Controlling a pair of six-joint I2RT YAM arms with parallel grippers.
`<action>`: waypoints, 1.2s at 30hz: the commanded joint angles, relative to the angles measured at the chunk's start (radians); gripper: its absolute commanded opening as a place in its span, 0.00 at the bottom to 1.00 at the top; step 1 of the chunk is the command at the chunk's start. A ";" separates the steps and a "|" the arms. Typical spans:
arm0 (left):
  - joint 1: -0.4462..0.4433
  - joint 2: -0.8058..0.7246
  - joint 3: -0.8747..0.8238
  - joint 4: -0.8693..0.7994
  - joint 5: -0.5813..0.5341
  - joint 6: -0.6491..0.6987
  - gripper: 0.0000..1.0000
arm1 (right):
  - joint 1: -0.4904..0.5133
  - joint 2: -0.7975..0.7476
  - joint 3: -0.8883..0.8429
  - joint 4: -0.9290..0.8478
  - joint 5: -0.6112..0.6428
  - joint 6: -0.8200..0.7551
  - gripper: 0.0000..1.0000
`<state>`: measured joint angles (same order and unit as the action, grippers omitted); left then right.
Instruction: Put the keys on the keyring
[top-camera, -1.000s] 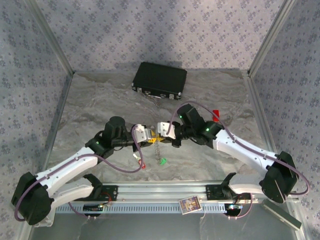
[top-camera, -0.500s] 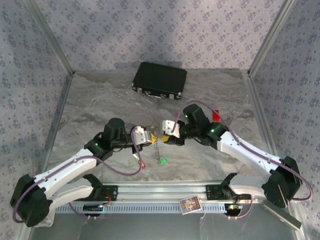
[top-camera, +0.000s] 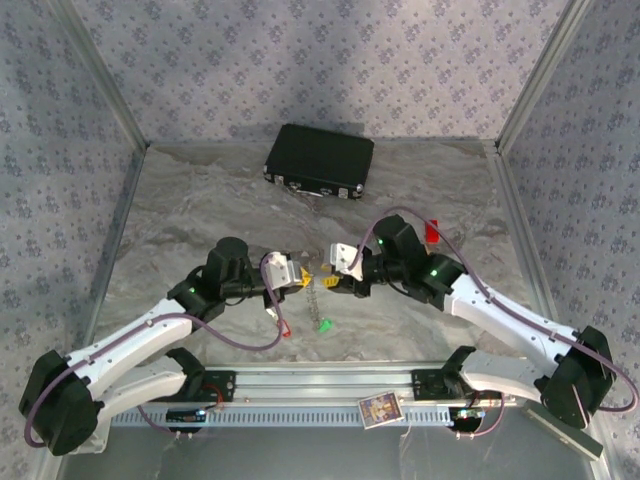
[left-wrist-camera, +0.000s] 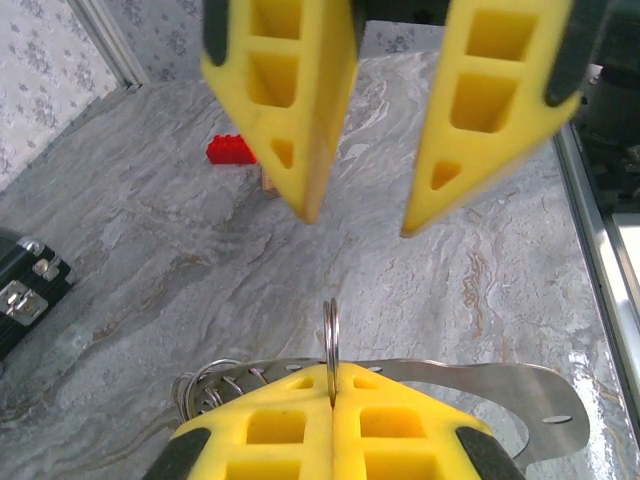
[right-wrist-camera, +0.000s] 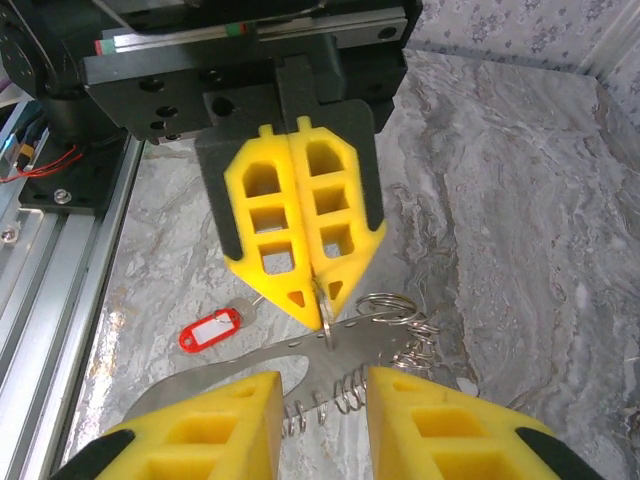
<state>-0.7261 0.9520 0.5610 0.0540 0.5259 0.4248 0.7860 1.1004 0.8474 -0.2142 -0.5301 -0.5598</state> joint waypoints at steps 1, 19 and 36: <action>-0.005 0.010 0.071 -0.013 -0.059 -0.119 0.00 | 0.039 -0.018 -0.004 0.022 0.000 0.053 0.27; -0.007 0.176 0.511 -0.613 -0.382 -0.969 0.00 | 0.160 0.194 -0.159 0.608 0.332 0.290 0.26; 0.005 0.365 0.783 -1.029 -0.204 -1.602 0.00 | 0.176 0.227 -0.227 0.843 0.373 0.297 0.25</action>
<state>-0.7265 1.3018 1.3224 -0.8906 0.2443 -1.0214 0.9531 1.3388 0.6430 0.5690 -0.1707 -0.2726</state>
